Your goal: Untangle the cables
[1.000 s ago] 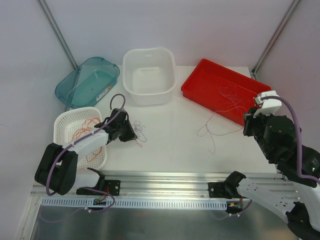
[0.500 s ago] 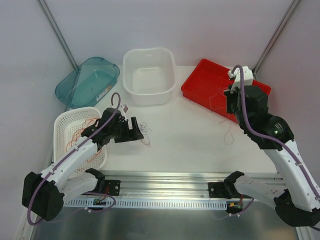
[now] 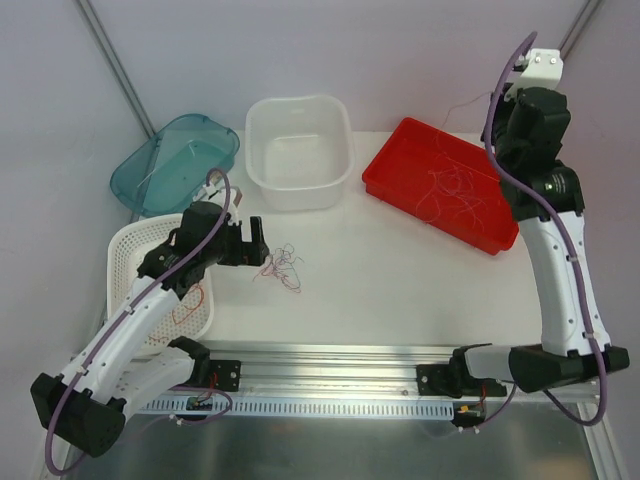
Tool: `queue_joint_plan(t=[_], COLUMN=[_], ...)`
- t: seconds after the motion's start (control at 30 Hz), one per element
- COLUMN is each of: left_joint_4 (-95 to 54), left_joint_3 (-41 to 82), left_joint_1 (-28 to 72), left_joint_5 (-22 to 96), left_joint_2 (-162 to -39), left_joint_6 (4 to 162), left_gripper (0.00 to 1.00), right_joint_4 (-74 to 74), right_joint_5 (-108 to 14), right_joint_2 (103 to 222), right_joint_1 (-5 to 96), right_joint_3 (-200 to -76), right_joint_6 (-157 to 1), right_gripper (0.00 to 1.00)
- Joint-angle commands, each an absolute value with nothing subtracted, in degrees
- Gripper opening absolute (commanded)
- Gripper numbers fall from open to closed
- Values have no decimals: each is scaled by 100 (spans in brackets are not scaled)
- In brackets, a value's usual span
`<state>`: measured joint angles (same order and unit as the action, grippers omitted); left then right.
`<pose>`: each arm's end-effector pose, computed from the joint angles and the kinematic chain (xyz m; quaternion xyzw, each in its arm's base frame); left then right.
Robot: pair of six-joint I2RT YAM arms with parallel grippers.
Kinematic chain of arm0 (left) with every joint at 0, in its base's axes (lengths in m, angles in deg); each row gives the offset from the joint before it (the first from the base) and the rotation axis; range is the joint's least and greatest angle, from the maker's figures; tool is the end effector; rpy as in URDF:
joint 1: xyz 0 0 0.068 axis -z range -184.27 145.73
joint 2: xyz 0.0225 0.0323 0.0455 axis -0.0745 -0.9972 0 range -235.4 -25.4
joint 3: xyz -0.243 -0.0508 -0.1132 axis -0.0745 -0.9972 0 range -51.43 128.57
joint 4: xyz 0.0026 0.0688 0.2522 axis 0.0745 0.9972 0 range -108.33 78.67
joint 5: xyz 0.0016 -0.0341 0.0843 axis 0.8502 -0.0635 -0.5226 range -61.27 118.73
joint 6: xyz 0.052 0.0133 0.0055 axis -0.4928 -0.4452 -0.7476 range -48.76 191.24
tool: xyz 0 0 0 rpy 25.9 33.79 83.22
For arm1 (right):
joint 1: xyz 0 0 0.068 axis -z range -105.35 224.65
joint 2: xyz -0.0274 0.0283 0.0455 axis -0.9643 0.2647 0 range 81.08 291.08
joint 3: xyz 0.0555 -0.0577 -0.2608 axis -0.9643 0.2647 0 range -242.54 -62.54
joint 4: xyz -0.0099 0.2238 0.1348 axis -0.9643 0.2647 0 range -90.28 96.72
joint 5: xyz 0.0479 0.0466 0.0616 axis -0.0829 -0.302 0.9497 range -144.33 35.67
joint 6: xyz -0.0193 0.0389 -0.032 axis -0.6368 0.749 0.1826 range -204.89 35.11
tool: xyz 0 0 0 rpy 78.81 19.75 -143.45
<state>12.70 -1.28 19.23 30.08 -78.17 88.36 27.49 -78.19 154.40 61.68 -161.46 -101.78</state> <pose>0.1823 -0.0801 0.3117 0.0546 0.8798 -0.1736 0.4391 0.2427 0.0412 0.5222 -0.0431 0.7180 -0.1720 0.6731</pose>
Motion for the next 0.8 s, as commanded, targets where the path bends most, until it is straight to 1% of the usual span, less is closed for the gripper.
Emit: queue_joint_plan(t=[0.0,0.07,0.13,0.3,0.4,0.47,0.5,0.53,0.6,0.63,0.73,0.77], left_joint_4=[1104,815,769,734,725,725,734,725,734,725,734,734], left_joint_3=[-387,-737,-801,-722,-731,-740,-731,-739,-748,-748,-757,-766], left_joint_1=[1840,1814,1805,1665,1577,1577,1577,1568,1559,1550,1533,1541], left_joint_5=[2443,2477,2627,2732,3075,3111,3084,3067,3058,3075,3154,3181], left_joint_2=[-7576,-7418,-7409,-7567,-7681,-7716,-7725,-7743,-7743,-7734,-7760,-7769], left_joint_6=[8407,8468,8416,8416,8460,8442,8425,8416,8398,8390,8372,8372], left_gripper=[99,99,99,99,99,99,99,99,99,99,99,99], right_joint_4=[1976,1967,1949,1695,1694,1756,1799,1843,1888,1888,1835,1818], right_joint_5=[-7350,-7244,-7165,-7085,-7042,-6998,-7067,-7120,-7129,-7094,-6989,-6928], right_joint_2=[16173,16508,16966,17757,18284,18644,18742,18847,18954,18928,18524,18358], right_joint_1=[6480,6639,6744,6903,6990,7052,7070,7087,7131,7166,7193,7184], right_joint_3=[-16739,-17115,-17284,-17241,-17162,-17144,-17144,-17135,-17039,-16899,-16539,-16233], right_joint_6=[-10019,-10001,-10001,-9931,-9730,-9623,-9510,-9448,-9307,-9159,-8921,-8876], right_gripper=[1,1,1,1,3,8,13,28,53,69,85,87])
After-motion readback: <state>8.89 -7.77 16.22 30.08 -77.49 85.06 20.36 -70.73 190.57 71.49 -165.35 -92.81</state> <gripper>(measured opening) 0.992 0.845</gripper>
